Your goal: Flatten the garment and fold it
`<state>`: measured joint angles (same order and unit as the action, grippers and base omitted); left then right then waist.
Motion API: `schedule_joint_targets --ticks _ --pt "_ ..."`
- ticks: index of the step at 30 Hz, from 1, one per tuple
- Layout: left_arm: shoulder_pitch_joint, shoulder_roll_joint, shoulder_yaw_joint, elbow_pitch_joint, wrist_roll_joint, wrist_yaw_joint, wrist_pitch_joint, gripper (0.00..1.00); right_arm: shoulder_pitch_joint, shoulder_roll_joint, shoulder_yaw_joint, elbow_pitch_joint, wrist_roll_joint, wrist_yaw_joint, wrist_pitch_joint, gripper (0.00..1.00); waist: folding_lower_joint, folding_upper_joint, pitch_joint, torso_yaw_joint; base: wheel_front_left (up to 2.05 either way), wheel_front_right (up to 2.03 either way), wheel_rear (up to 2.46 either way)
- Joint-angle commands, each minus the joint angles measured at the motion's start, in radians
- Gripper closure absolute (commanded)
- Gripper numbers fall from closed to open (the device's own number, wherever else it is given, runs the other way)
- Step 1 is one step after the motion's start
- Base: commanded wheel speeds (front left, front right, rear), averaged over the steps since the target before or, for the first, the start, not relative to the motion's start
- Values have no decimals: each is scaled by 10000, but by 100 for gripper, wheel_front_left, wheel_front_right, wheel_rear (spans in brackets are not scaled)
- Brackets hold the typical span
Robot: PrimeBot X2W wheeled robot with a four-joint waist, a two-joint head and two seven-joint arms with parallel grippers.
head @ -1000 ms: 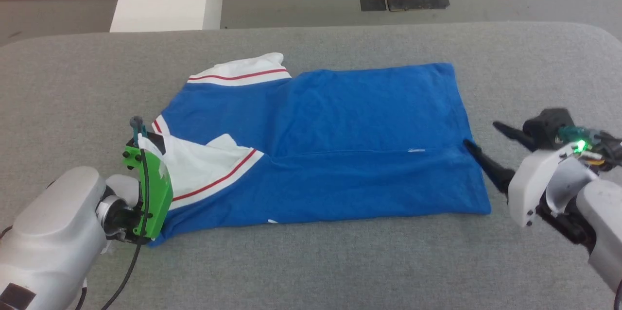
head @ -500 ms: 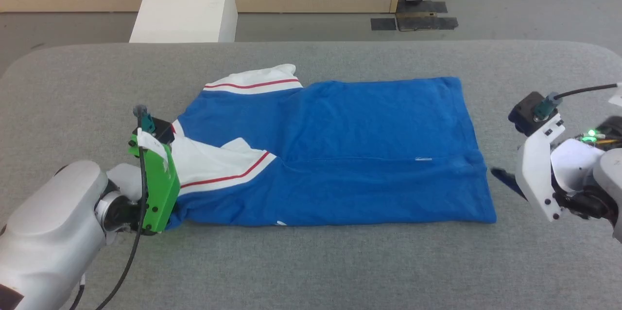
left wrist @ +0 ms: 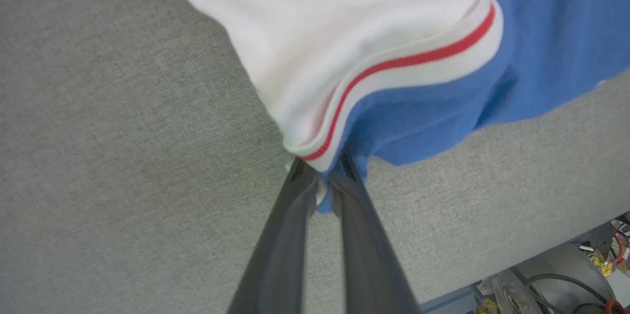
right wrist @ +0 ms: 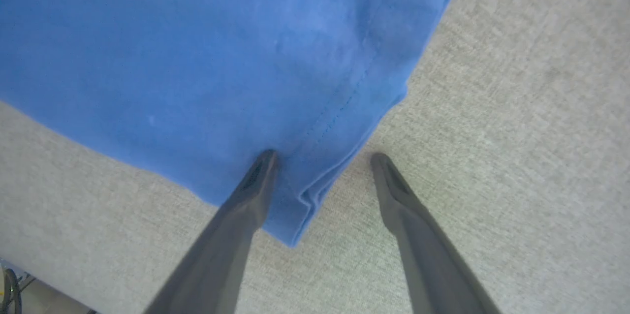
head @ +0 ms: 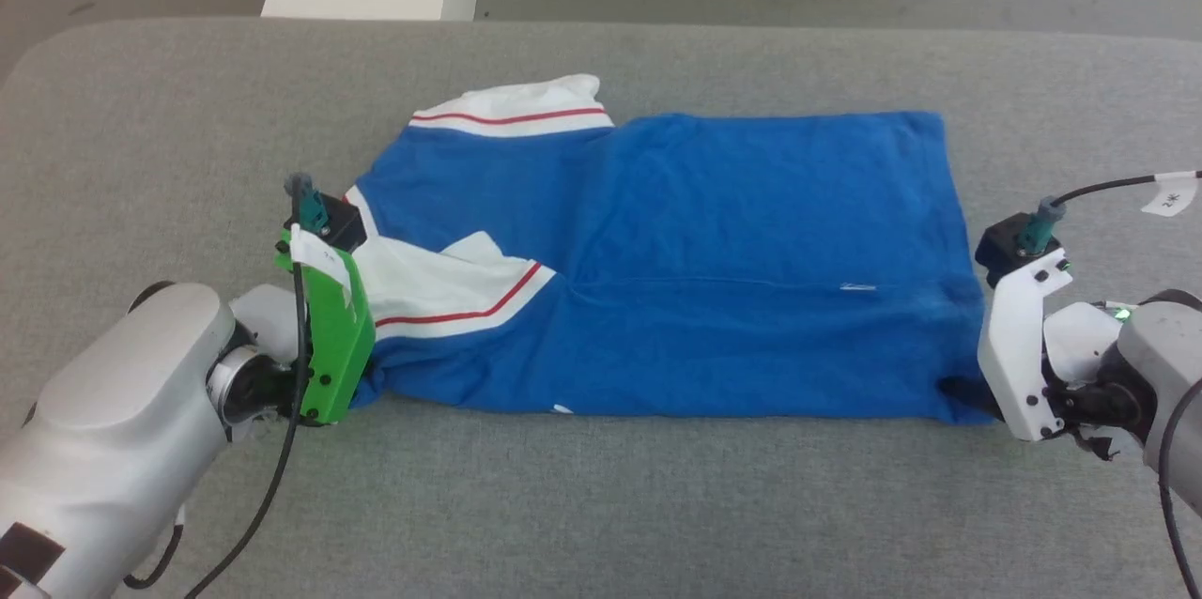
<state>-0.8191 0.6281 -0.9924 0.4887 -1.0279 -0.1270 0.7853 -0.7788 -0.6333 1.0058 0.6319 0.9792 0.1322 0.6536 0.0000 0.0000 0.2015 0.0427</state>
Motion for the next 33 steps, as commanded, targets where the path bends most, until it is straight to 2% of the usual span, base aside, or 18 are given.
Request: schedule_joint_targets --ticks 1,5,6,7,8,17,25,28,33 --pt "-188 -43 -51 13 -40 -36 -89 100 179 241 214 168 78 -15 -100 0 0 0 239 185 0 0 0" --pt "-201 -65 -170 114 -117 -36 -232 100 406 458 612 415 253 -15 -241 0 0 0 319 225 0 0 0" --pt "-194 -65 -206 147 -143 -36 -262 100 400 451 732 400 262 -15 -304 65 0 0 300 219 0 0 0" --pt "-180 -59 -233 179 -170 -36 -287 100 362 433 779 385 270 -15 -451 93 0 0 267 201 0 0 0" --pt "-153 -48 -261 217 -211 -36 -325 100 326 405 815 365 337 -15 -596 100 0 0 210 177 0 0 0" --pt "239 292 -437 170 -549 -36 -863 100 -150 -506 1241 -452 519 -15 -1923 100 0 0 -677 -62 0 0 0" --pt "660 1319 -699 -1060 -732 -36 -1196 100 -28 -1877 1468 -2070 775 -15 -2979 100 0 0 -1445 -136 0 0 0" --pt "1113 1785 -833 -1669 -833 -36 -1272 100 329 -2459 1500 -2707 931 -15 -3197 100 0 0 -1626 -139 0 0 0" --pt "1908 2217 -1055 -2367 -957 80 -1357 100 1283 -3247 1566 -3356 1052 -15 -3357 100 0 0 -1749 -37 0 0 0"
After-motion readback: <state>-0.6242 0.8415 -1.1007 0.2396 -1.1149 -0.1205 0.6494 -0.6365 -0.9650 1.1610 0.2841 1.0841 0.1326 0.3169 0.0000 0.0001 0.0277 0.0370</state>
